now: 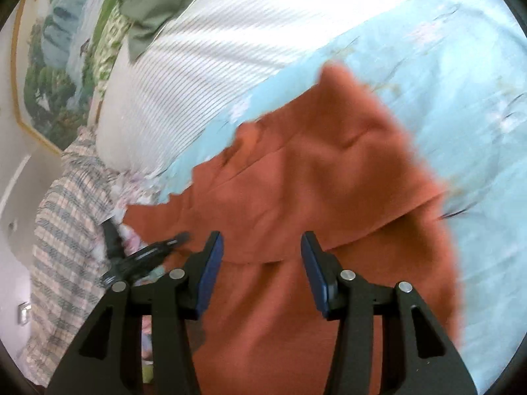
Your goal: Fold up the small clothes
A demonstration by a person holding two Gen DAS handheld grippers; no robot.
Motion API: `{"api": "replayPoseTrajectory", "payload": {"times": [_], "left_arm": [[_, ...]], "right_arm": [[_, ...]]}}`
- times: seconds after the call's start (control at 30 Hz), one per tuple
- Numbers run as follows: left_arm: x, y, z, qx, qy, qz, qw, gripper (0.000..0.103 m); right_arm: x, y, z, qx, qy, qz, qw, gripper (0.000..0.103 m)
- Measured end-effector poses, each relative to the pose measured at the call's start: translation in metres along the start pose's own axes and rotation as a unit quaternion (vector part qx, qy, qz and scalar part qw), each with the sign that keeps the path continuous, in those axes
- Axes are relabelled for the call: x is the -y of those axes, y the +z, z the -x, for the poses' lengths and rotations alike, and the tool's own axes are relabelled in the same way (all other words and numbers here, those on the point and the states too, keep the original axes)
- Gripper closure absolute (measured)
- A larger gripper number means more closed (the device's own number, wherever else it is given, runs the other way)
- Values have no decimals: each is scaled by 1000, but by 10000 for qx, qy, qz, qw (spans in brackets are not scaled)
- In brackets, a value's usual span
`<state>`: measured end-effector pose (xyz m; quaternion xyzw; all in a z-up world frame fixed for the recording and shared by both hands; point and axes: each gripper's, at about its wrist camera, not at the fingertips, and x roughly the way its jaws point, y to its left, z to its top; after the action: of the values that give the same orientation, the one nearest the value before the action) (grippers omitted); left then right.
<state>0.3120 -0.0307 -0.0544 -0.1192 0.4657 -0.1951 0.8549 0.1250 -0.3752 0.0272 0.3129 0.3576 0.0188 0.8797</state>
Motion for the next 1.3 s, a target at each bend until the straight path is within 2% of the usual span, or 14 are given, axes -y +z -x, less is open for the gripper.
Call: {"api": "replayPoseTrajectory", "payload": {"times": [0.03,0.1,0.23,0.4,0.6,0.73,0.77,0.8,0.83,0.9,1.0,1.1,1.2,1.3], "left_arm": [[1,-3,12,237,198,-142,9994,96],[-4,-5,20,409,551,-249,9973,96],[-17,-10,18,298,556,-209,9978,96],[-25,-9,24,515,634,9,9967,96],[-40,-10,24,548,797,262,9950,96],[-47,-12,18,442,854,319,9949,96],[-46,-12,17,443,888,274,9947,96],[-45,-13,16,440,906,257,9946,96],[-45,-13,15,425,922,253,9945,96],[-44,-14,14,406,940,229,9945,96],[-34,-14,17,403,856,132,9954,96],[-13,-15,20,451,702,-108,9965,96],[1,-17,11,398,743,-309,9960,96],[-3,-18,-1,292,868,-271,9954,96]], "right_arm": [[8,6,8,103,-187,23,9998,53],[22,19,17,240,-427,-18,9988,53],[45,50,9,287,-707,-124,9970,53],[58,79,-29,22,-885,-40,9961,53],[61,89,-72,-348,-860,99,9956,53],[68,87,-82,-375,-745,4,9965,53],[70,87,-82,-365,-691,-26,9969,54],[71,87,-83,-383,-635,-34,9972,79],[72,87,-85,-446,-603,-40,9972,94],[74,87,-83,-440,-550,-112,9975,93],[70,92,-54,-89,-597,37,9982,93],[65,96,-29,196,-887,228,9956,93],[66,94,-33,155,-1266,372,9911,93],[72,89,-47,-19,-1503,318,9881,92]]}}
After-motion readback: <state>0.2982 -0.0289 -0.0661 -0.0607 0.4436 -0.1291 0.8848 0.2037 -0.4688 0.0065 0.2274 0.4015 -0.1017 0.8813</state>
